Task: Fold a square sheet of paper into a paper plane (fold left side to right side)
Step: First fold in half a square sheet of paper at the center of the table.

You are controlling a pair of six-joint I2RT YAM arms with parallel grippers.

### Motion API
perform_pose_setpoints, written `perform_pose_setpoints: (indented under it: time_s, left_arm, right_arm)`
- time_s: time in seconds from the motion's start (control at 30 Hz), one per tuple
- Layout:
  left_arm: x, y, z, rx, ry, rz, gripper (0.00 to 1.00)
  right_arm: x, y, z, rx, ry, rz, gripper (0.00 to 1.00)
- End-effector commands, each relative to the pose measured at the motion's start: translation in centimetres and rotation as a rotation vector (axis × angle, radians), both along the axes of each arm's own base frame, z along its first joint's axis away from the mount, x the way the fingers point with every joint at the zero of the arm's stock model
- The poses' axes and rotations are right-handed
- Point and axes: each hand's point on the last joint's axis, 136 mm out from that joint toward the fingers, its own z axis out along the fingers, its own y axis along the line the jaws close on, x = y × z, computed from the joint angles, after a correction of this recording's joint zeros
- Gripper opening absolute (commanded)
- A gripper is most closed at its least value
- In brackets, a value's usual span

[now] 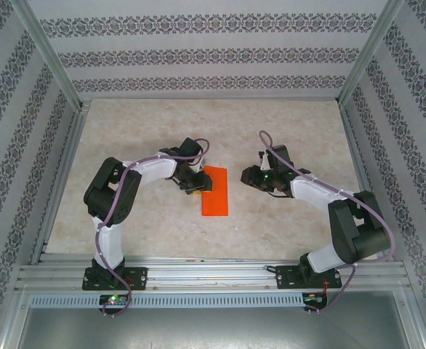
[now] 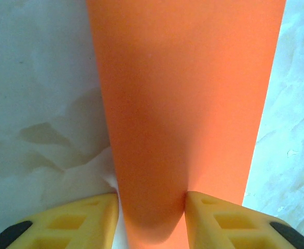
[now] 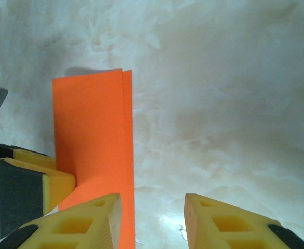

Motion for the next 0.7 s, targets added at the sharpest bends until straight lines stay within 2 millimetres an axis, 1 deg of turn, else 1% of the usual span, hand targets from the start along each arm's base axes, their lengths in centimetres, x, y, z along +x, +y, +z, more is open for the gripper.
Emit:
perform_pose_setpoints:
  time_s: [0.0,0.13,0.67]
  left_arm:
    - [-3.1,-1.3,-4.0,0.060,0.092,-0.084,0.40]
    - [-3.3,-1.9,-4.1,0.060,0.105,-0.104,0.42]
    - [-3.9,-2.8,-4.8,0.063,0.149,-0.143,0.45]
  right_arm:
    - [-0.5,-1.1,-0.2,-0.036,-0.001,-0.009,0.37]
    - [-0.6,-1.3,-0.2,-0.038,-0.001,-0.011,0.37]
    - [-0.7,-1.2,-0.2,-0.035,0.003,-0.007,0.37]
